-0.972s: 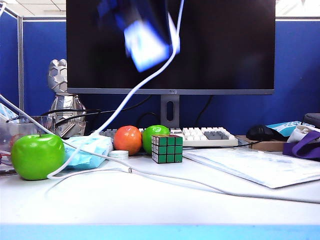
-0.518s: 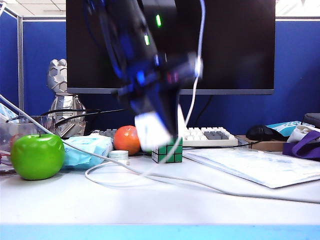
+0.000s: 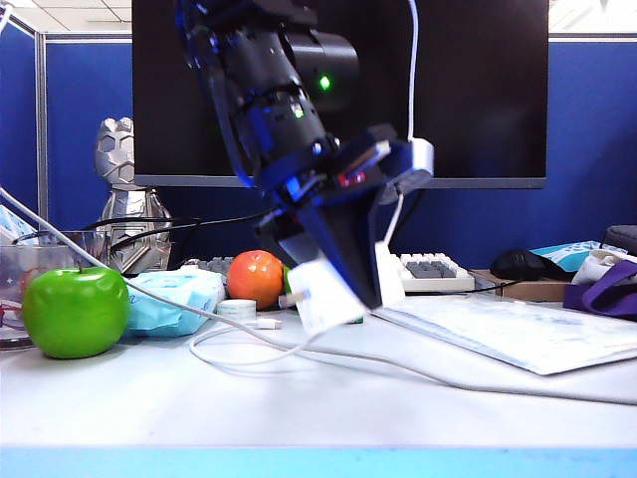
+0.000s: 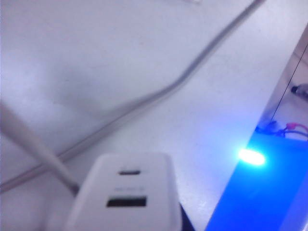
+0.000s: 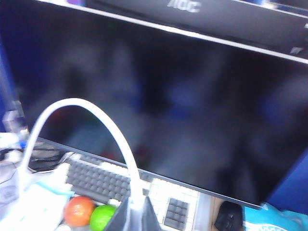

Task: Pick up the Type-C charging cable and the charging base, insert one end of the Type-C charger into the corresponding slot on the base, and finally place the plugged-in charger back on the table.

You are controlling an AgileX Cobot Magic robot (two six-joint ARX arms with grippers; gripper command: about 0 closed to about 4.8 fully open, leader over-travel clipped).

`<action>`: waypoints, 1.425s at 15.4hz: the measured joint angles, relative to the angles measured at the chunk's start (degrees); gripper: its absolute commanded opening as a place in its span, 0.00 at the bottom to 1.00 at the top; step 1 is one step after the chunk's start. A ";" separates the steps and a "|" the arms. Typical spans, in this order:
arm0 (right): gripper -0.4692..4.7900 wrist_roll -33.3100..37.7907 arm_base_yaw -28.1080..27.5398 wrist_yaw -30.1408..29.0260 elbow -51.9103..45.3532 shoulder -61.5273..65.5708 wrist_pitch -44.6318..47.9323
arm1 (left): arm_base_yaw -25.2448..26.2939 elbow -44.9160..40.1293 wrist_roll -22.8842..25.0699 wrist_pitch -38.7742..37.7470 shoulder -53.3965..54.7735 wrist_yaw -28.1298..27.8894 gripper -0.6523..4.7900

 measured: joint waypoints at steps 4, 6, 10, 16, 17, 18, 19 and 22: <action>0.09 0.00 0.02 -0.31 0.00 0.07 -0.02 | 0.07 -0.07 1.31 2.10 2.80 -5.68 0.42; 0.09 0.00 0.02 -0.28 0.00 0.09 -0.04 | 0.26 -0.07 1.29 1.86 4.96 -5.88 0.49; 0.09 0.00 0.02 -0.28 0.00 0.09 -0.04 | 0.26 0.85 -0.31 0.07 4.87 -10.51 1.00; 0.09 0.00 0.02 -0.66 0.00 0.13 -0.04 | 0.31 8.07 -1.33 -6.25 3.89 -17.05 1.00; 0.09 0.00 0.02 -0.81 0.00 0.15 -0.04 | 0.31 10.32 -1.31 -8.26 3.56 -16.26 1.00; 0.09 0.00 0.02 -0.87 0.00 0.26 -0.04 | 0.31 12.17 -1.33 -10.51 2.69 -13.53 1.00; 0.09 0.00 0.02 -0.87 0.00 0.37 -0.04 | 0.28 12.50 -1.33 -11.78 2.47 -11.67 1.00; 0.09 -0.22 0.02 -0.87 0.00 0.48 -0.04 | -0.74 12.39 -1.36 -17.38 2.47 -7.48 1.00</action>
